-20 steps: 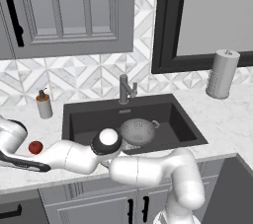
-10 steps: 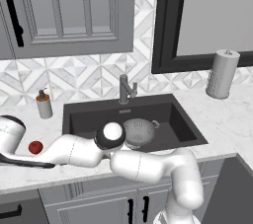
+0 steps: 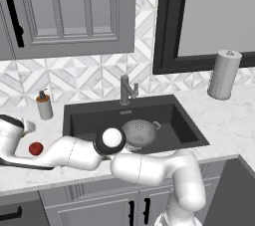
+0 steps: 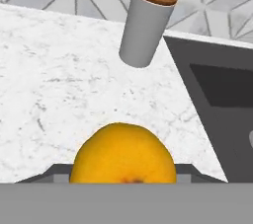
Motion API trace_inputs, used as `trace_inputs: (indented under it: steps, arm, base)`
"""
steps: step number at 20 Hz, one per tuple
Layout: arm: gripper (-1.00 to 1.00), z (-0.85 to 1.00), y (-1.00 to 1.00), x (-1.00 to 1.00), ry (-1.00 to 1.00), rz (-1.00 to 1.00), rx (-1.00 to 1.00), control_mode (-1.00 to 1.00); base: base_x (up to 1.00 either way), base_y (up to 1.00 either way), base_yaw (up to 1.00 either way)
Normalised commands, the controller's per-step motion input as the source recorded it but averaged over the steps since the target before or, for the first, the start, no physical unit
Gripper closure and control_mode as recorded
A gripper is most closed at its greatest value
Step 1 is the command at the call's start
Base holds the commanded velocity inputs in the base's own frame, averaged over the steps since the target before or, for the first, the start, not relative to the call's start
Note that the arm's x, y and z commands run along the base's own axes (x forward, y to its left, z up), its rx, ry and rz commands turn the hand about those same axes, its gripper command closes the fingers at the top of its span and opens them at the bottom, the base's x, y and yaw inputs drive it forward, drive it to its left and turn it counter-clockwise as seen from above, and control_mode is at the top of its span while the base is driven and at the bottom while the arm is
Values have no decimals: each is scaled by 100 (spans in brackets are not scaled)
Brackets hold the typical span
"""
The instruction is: Put the colander in the sink, put the apple, tangerine in the colander, and turn on the sink faucet and pour water over the colander.
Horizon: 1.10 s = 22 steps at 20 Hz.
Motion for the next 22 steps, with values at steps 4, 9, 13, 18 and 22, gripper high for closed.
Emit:
trace_inputs:
  steps: [4,9,13,18,22]
  arm:
    - [100,0,-54,27,-4,-77,35,-100]
    - [100,0,-55,19,-3,-74,41,-100]
    - [100,0,-40,23,-7,-80,40,-100]
    - [100,0,-19,17,-10,-86,37,-100]
    - [100,0,-27,7,-8,-82,24,-100]
  base:
    - [0,0,0]
    - [0,0,0]
    - [0,0,0]
    - [0,0,0]
    - [0,0,0]
